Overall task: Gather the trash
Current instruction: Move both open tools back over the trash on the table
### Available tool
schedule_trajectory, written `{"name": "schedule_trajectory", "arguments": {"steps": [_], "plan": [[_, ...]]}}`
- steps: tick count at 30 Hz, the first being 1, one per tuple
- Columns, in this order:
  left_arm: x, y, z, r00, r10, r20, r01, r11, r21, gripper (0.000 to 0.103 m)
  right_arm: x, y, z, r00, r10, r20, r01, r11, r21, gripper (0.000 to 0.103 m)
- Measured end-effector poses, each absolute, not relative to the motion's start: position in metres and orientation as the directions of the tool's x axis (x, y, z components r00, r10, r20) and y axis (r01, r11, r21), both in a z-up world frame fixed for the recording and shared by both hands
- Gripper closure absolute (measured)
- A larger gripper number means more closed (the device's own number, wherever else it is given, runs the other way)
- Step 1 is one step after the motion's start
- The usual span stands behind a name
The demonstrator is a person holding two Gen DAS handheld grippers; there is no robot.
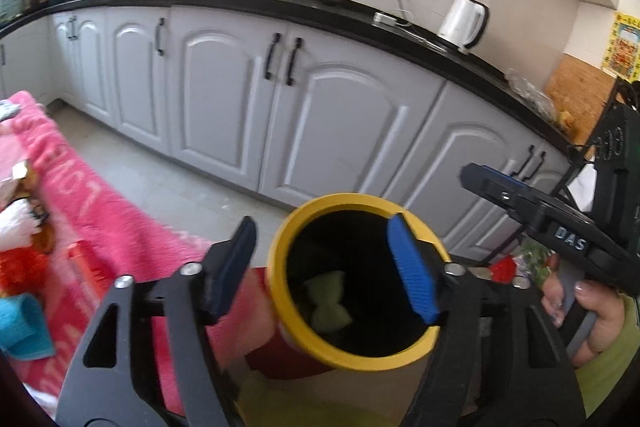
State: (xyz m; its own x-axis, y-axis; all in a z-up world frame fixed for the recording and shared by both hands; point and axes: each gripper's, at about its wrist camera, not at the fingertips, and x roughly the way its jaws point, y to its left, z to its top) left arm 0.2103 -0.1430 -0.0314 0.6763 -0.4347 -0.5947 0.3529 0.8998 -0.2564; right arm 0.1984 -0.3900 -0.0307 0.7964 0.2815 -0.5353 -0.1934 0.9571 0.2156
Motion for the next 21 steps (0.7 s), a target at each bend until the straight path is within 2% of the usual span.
{"name": "schedule_trajectory", "arguments": {"steps": [2, 3, 5, 7, 9, 21], "plan": [[0.207, -0.129, -0.030, 0.695, -0.405, -0.593, 0.324, 0.914, -0.244, 0.033, 0.197, -0.382, -0.028, 0.794, 0.292, -0.533, -0.210, 0.955, 0.210, 0.048], [0.205, -0.121, -0.029, 0.705, -0.390, -0.593, 0.308, 0.921, -0.240, 0.026, 0.195, -0.378, -0.027, 0.795, 0.296, -0.530, -0.218, 0.954, 0.206, 0.045], [0.200, -0.105, -0.027, 0.718, -0.363, -0.594, 0.275, 0.932, -0.238, 0.019, 0.191, -0.366, -0.024, 0.794, 0.312, -0.522, -0.242, 0.950, 0.199, 0.041], [0.195, -0.092, -0.025, 0.730, -0.348, -0.589, 0.255, 0.937, -0.238, 0.019, 0.189, -0.356, -0.021, 0.792, 0.326, -0.516, -0.264, 0.945, 0.191, 0.037], [0.188, -0.073, -0.023, 0.746, -0.319, -0.585, 0.224, 0.947, -0.230, 0.014, 0.186, -0.345, -0.019, 0.788, 0.340, -0.514, -0.290, 0.940, 0.179, 0.035], [0.154, 0.005, -0.005, 0.813, -0.212, -0.542, 0.091, 0.966, -0.243, 0.012, 0.165, -0.282, -0.006, 0.756, 0.421, -0.501, -0.425, 0.898, 0.113, 0.027]]}}
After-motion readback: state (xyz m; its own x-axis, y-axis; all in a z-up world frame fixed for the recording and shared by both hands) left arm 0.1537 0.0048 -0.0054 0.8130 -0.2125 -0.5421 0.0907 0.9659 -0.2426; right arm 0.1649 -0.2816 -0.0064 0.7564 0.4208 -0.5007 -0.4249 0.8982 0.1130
